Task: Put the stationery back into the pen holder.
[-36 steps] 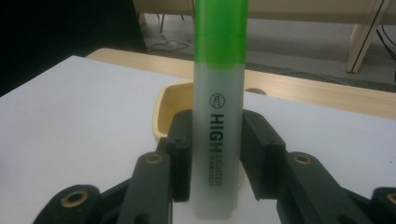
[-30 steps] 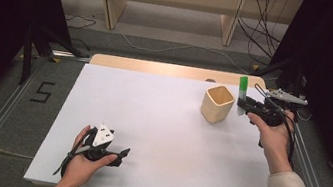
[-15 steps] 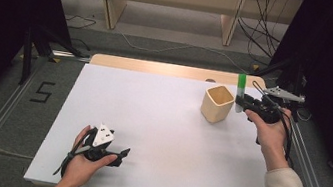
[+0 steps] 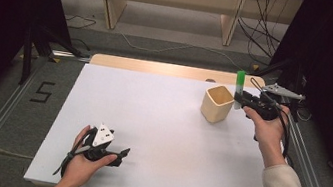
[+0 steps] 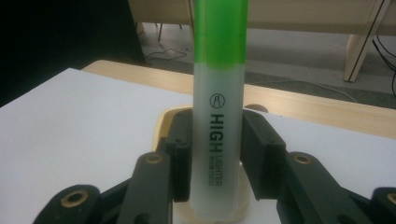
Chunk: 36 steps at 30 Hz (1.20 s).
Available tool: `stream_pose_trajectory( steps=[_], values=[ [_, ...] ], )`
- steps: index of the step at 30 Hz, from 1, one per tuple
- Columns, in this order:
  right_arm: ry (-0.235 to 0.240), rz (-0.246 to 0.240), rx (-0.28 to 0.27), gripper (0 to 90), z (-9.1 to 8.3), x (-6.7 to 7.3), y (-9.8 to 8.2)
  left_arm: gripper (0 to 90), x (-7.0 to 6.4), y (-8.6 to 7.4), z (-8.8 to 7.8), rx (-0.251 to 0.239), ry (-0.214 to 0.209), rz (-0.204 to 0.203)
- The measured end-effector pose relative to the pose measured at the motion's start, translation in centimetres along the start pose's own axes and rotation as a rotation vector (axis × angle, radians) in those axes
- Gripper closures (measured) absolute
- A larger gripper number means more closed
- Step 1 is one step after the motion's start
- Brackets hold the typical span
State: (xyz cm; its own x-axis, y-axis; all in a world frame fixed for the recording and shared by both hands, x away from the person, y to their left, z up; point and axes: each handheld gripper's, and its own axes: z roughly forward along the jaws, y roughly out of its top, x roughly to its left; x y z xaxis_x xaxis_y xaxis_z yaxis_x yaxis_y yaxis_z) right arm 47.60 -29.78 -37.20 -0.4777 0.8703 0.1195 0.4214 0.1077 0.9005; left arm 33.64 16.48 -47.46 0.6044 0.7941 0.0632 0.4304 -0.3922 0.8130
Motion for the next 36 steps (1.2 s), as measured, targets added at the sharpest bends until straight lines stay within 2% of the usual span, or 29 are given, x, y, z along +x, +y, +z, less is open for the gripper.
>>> stream_pose_trajectory(
  steps=[36],
  values=[
    [-0.028, -0.020, -0.017, 66.2, 1.9, 0.6, 0.8, 16.3, 0.0, 0.0, 0.0, -0.004, -0.001, -0.006]
  ],
)
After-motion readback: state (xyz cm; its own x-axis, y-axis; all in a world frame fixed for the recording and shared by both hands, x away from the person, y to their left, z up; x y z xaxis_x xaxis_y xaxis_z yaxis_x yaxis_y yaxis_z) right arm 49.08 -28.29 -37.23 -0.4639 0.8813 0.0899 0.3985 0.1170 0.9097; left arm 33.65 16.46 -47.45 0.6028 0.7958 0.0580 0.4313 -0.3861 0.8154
